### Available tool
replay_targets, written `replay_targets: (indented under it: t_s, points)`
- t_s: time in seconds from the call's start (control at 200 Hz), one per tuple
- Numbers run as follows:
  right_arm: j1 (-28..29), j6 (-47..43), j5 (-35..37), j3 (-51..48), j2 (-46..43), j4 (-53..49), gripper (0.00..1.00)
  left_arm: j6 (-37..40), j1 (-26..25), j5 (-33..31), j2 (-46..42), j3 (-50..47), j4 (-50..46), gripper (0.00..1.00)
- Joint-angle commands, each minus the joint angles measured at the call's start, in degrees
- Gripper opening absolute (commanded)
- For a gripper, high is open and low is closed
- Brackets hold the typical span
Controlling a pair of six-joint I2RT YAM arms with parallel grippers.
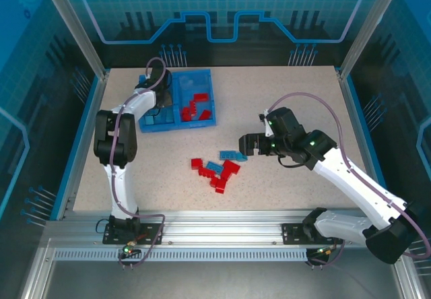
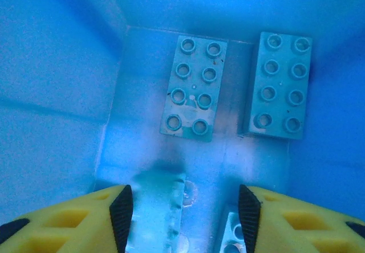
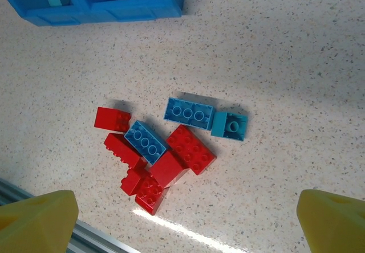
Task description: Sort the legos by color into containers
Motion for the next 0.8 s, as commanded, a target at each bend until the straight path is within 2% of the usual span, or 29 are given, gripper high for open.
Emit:
replay_targets:
  t_s: [0.0, 0.18, 0.31, 0.395, 0.555, 0.61, 0.725, 0.79]
  points:
    - [0.97, 0.63, 0.76, 2.25, 0.34, -0.68, 1.00, 0.52, 0.38, 1.00, -6.68, -0.17, 0.91, 0.58]
    - [0.97, 0.11, 0.96, 2.52, 0.96, -0.54, 1.00, 0.15, 0.22, 6.97, -18.46, -4.05, 1.50, 0.58]
    - [0.97, -0.59, 1.06, 2.78, 2.37, -0.52, 1.00, 0.63, -1.31, 16.66, -31.37, -10.62, 3.91, 0.58]
    - [1.00, -1.29, 0.65, 2.95, 3.71, 0.17, 1.00, 3.90, -3.67, 22.86, -40.73, -16.19, 5.86, 0.57]
    - [1.86, -5.70, -3.20, 5.25, 8.74, 1.25, 0.99, 18.74, -10.47, 35.05, -56.94, -26.44, 5.06, 0.59]
    - [2.63, -7.82, -4.05, 6.52, 10.87, 0.95, 0.98, 25.78, -13.24, 38.64, -61.49, -29.91, 3.15, 0.61]
    - [5.52, -11.46, -2.77, 9.72, 16.55, -1.79, 0.93, 46.93, -17.13, 49.26, -70.41, -39.24, -4.08, 0.69]
    - [7.18, -13.11, -2.22, 11.17, 19.93, -2.93, 0.91, 52.26, -18.53, 50.49, -75.55, -44.87, -5.07, 0.71]
